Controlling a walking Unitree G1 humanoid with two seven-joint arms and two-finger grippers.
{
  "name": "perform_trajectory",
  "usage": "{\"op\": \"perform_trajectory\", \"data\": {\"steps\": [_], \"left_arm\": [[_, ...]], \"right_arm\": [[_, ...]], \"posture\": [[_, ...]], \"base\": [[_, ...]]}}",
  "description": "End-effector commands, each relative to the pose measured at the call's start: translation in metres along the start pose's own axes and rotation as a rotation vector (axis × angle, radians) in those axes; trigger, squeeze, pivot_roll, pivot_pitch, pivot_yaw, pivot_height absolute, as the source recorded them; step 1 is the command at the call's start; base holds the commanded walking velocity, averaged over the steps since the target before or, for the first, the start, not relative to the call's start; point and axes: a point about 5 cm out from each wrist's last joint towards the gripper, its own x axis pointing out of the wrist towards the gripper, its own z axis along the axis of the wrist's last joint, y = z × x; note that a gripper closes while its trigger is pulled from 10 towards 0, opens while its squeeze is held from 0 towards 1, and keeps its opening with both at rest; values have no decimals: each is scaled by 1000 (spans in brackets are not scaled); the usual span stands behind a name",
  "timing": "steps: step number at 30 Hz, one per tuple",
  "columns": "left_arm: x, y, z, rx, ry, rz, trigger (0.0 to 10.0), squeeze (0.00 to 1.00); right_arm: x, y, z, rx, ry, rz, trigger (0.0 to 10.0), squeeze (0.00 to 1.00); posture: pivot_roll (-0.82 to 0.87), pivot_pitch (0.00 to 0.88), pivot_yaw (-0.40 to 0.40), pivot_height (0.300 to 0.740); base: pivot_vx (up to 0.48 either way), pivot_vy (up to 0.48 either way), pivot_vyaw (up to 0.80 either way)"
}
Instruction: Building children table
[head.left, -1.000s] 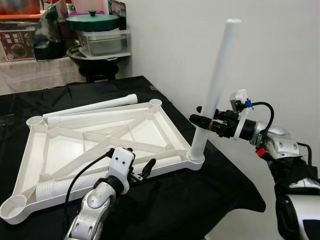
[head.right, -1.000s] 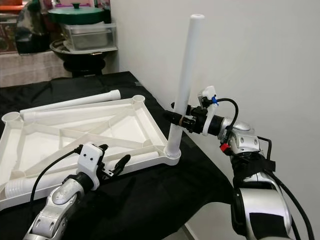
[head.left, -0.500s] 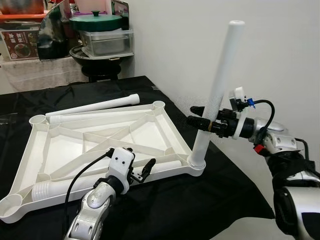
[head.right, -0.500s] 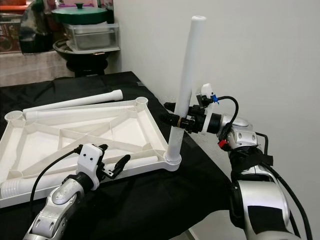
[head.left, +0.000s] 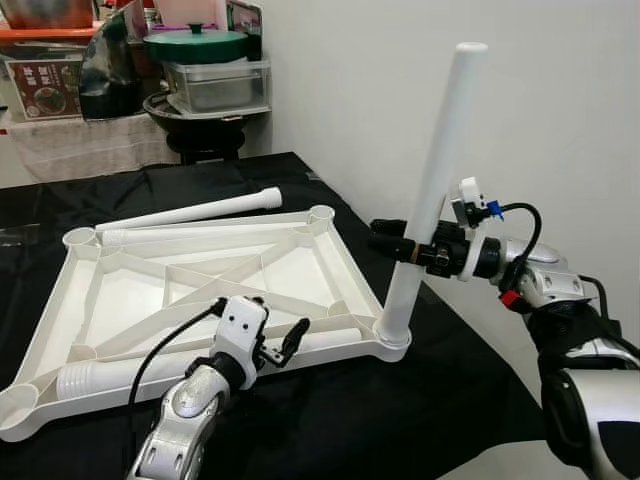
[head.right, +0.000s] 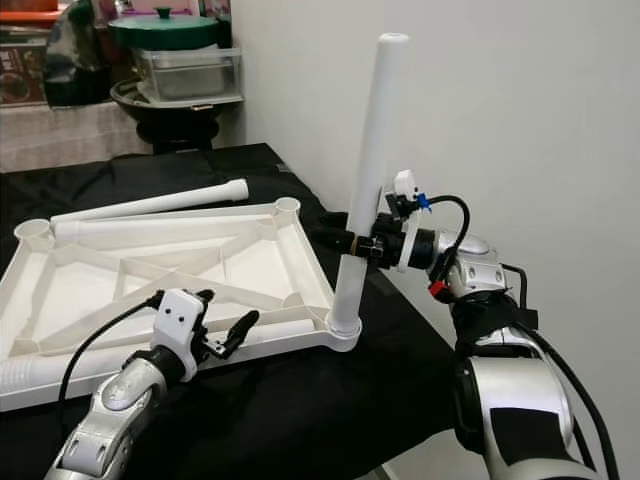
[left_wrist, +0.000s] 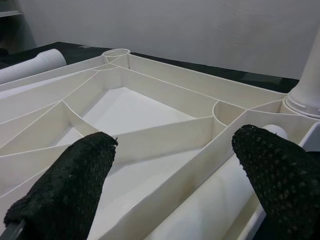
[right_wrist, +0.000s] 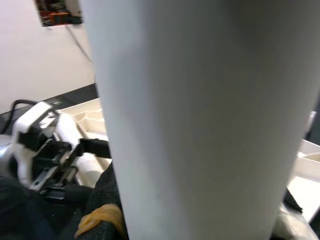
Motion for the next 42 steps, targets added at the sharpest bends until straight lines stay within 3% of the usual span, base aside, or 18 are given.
{"op": "perform_trajectory", "data": {"steps": [1,5,6,8,12,15,18,20,25,26,29,30,31,32,36,37,39,42], "left_arm": [[-2,-2,-1,7,4,-8,10000,0],[-2,-2,-1,6,6,-7,10000,0],[-2,-2,-1,6,6,-7,10000,0],[-2,-3,-2,5,9,-7,10000,0],[-3,-3,-2,6,10,-7,10000,0],[-3,-2,-1,6,10,-6,10000,0],[-2,-2,-1,5,9,-6,10000,0],[-2,-2,-1,5,9,-6,10000,0],[0,-4,0,4,7,-13,10000,0],[0,-4,-1,5,8,-14,10000,0],[0,-3,-1,5,8,-13,10000,0],[0,-3,-1,5,8,-12,10000,0],[0,-3,-1,5,8,-12,10000,0],[0,-2,-1,5,9,-11,10000,0],[0,-4,-2,2,10,-14,10000,0],[0,-5,-2,1,10,-16,10000,0],[0,-5,-2,1,10,-17,10000,0],[0,-4,-2,2,11,-20,10000,0]], "right_arm": [[1,-4,-2,-12,29,-81,0,0],[5,-18,-19,-16,128,-449,0,0],[5,-18,-19,-16,128,-449,0,0],[0,-27,-35,24,183,-781,0,0],[-9,-22,-68,126,178,-1203,0,0],[-6,-13,-78,184,140,-1276,0,0],[14,21,-92,332,84,-1430,0,0],[14,21,-92,332,84,-1430,0,0],[52,51,-78,342,14,-1368,0,0],[62,55,-70,294,-1,-1299,10000,0],[68,57,-64,252,-2,-1274,10000,0],[63,52,-60,225,-9,-1286,10000,831],[63,52,-60,225,-9,-1286,10000,831],[59,50,-55,217,-22,-1291,10000,1000],[45,42,-43,175,-44,-1289,10000,1000],[41,38,-38,149,-50,-1276,10000,0],[38,35,-34,134,-67,-1223,10000,0],[25,23,-27,85,-99,-966,10000,0]], "posture": [[91,0,-93,740],[91,0,-93,740],[91,0,-93,740],[91,0,-93,740],[98,0,-86,740],[93,0,-87,740],[92,0,-82,740],[92,0,-82,740],[88,0,-80,740],[86,0,-79,740],[85,0,-81,740],[85,0,-81,740],[85,0,-81,740],[78,0,-79,740],[75,0,-76,740],[71,0,-72,740],[69,0,-71,740],[67,0,-70,740]], "base": [[0,0,0],[0,0,0],[0,0,0],[0,0,0],[0,0,0],[0,0,0],[0,0,0],[0,0,0],[0,0,0],[0,0,0],[0,0,0],[0,0,0],[0,0,0],[0,0,0],[0,0,0],[0,0,0],[0,0,0],[0,0,0]]}}
